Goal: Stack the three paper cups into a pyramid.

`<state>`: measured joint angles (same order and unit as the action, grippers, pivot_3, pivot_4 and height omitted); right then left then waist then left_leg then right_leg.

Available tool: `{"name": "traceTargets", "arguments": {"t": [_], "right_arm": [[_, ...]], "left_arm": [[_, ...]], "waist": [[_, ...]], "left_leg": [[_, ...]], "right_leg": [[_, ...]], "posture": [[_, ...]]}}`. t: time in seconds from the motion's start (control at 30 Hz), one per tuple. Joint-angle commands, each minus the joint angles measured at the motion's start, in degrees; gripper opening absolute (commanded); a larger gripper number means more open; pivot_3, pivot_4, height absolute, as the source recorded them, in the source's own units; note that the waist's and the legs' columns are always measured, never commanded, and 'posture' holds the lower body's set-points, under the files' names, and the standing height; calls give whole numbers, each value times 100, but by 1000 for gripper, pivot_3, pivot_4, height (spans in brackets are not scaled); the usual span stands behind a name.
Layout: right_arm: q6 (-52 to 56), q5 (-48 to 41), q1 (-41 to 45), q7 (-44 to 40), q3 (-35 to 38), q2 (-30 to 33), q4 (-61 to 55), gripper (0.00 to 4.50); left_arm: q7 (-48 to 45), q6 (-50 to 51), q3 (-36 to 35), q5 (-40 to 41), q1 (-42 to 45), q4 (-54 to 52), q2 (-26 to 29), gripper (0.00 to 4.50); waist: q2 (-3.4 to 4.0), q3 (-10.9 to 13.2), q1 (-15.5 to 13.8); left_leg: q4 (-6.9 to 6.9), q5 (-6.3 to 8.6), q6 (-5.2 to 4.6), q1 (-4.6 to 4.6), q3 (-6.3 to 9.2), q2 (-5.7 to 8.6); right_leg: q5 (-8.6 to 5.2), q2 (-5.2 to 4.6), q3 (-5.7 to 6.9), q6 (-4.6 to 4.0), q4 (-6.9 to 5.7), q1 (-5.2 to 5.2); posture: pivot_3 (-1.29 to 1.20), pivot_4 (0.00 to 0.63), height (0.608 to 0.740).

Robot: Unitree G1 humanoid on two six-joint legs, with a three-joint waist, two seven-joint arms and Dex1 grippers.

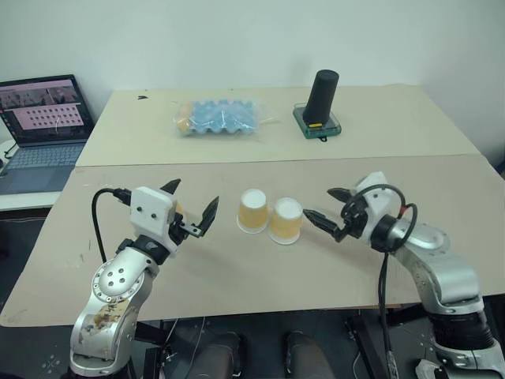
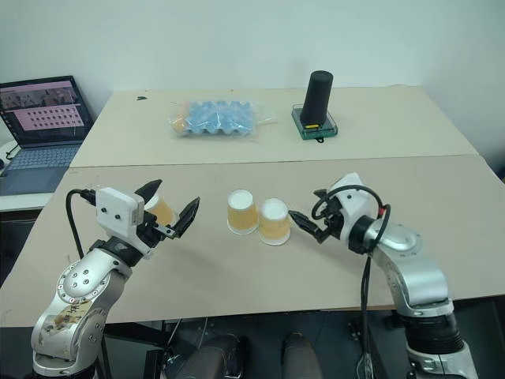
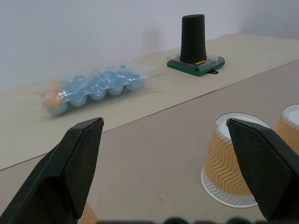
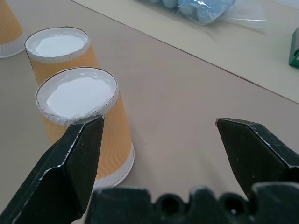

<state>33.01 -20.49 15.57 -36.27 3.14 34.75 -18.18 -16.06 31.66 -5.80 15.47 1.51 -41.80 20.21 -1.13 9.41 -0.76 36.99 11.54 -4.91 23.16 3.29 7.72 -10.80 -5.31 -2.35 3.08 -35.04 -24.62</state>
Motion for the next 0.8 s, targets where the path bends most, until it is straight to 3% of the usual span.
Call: {"name": "traceTargets", "arguments": {"t": [0.03,0.3,0.43,0.53,0.8], "right_arm": [[-163,-46,34,-128,322,199,-53,4467],[193,-844,470,-848,727,800,-492,4467],[876,-2628,869,-1635,1227,1279,-1397,4467],[1111,-3386,1028,-1798,1278,1495,-1757,4467],[908,-2762,1075,-1664,172,1485,-1911,4467]], "left_arm": [[145,-27,-47,-120,31,-218,30,4500],[1089,-75,-105,-947,-23,-252,-254,4500],[1424,-69,37,-1252,-219,-358,-503,4500],[1489,-64,80,-1277,-338,-277,-674,4500],[1570,-103,-132,-1201,-432,174,-937,4500]], "waist": [[0,0,0],[-1,0,-2],[0,2,-3],[-5,1,-26],[-12,0,-76]], "left_leg": [[0,0,0,0,0,0],[0,0,-1,1,0,-1],[-1,3,-4,10,0,-2],[0,7,-10,12,1,-8],[4,8,-11,5,-1,-11]], "right_leg": [[0,0,0,0,0,1],[0,-1,0,0,2,3],[0,-4,-1,0,5,-3],[-1,-12,2,1,12,2],[-2,-24,9,3,18,13]], "posture": [[0,150,740],[0,150,740],[0,150,740],[0,150,740],[0,150,740]]}}
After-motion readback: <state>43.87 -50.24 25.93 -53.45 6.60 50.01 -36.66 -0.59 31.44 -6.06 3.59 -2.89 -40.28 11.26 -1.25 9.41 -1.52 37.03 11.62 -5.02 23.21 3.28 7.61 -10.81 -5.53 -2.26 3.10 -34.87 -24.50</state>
